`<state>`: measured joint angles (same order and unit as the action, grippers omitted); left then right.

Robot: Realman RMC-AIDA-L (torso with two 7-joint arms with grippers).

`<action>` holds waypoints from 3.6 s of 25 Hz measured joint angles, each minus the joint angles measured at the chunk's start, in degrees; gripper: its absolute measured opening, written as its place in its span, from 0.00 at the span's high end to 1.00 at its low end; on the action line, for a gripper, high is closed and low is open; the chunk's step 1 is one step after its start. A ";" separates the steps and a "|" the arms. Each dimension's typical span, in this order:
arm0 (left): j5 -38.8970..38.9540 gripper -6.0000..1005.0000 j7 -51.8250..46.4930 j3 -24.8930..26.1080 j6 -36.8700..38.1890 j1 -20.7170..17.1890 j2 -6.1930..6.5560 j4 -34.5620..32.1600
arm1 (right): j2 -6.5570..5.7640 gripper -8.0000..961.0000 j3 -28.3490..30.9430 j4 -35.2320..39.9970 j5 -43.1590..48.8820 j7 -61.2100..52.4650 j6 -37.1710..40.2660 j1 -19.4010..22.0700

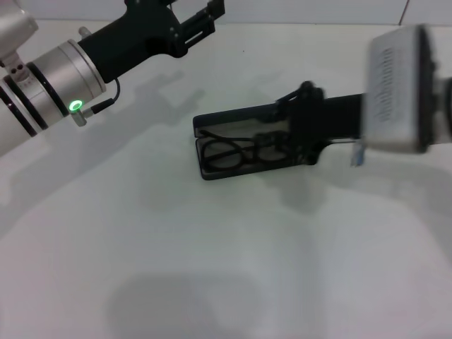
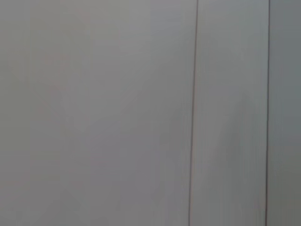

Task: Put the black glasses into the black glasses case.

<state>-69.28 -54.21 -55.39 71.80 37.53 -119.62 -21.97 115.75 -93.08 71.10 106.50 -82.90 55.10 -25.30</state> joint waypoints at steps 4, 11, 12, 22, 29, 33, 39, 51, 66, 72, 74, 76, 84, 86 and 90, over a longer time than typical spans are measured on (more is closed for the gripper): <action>-3.34 0.37 -2.45 -0.08 -1.45 0.39 0.12 -0.75 | -0.19 0.71 11.75 -2.94 -7.19 4.16 12.81 2.60; -18.29 0.37 -15.59 -4.08 -11.01 6.63 0.31 -1.78 | -0.43 0.68 35.80 -19.84 -10.20 10.15 31.11 2.85; -20.98 0.37 -18.42 -5.00 -12.75 7.55 0.32 -2.15 | -0.40 0.67 39.33 -22.96 -10.42 11.50 31.76 2.84; -27.54 0.37 -25.33 -13.32 -18.40 10.59 0.04 -2.82 | -0.13 0.52 45.02 -31.52 -10.78 17.31 31.33 3.08; -27.49 0.37 -25.53 -22.11 -19.65 9.79 -0.08 -3.73 | -0.20 0.24 44.81 -31.69 -10.64 17.92 31.82 3.09; -27.23 0.37 -25.55 -22.71 -19.47 8.58 -0.21 -4.58 | -0.28 0.20 44.82 -31.46 -10.44 17.94 32.08 2.83; -22.66 0.37 -23.83 -22.50 -17.75 7.26 -0.17 -5.45 | -0.22 0.20 44.80 -31.47 -10.34 18.26 33.25 2.55; -12.91 0.37 -10.53 -15.16 11.91 -9.06 2.09 -20.29 | 0.20 0.19 43.68 -35.00 -12.18 24.99 46.68 -2.30; -12.38 0.37 -1.02 -6.65 20.47 -17.11 0.88 -17.06 | 0.41 0.20 43.34 -44.20 -12.59 31.83 43.86 -10.07; -12.39 0.37 -0.96 -5.72 23.11 -17.63 2.02 -16.91 | 0.44 0.20 43.34 -45.71 -13.14 32.88 43.33 -10.39; -12.44 0.37 -0.95 -5.02 23.48 -17.80 2.11 -16.90 | 0.45 0.20 43.34 -45.83 -13.15 33.09 43.33 -10.40; -12.44 0.37 -0.94 -4.75 23.67 -17.97 2.12 -16.91 | 0.44 0.20 43.33 -46.08 -13.16 33.49 43.33 -10.36; -11.91 0.37 -0.55 2.10 23.91 -18.58 1.13 -14.77 | 0.44 0.20 43.33 -46.75 -13.17 34.46 43.18 -10.39; -11.73 0.37 0.31 4.61 24.65 -19.17 0.37 -14.13 | 0.44 0.20 43.33 -46.75 -13.17 34.47 43.14 -10.37; -12.85 0.37 1.04 4.34 25.75 -19.22 0.29 -14.13 | 0.44 0.20 43.33 -46.76 -13.17 34.47 42.99 -10.28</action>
<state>-82.13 -53.17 -51.06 97.55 18.31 -119.33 -36.11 116.19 -49.75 24.34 93.33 -48.42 98.08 -35.58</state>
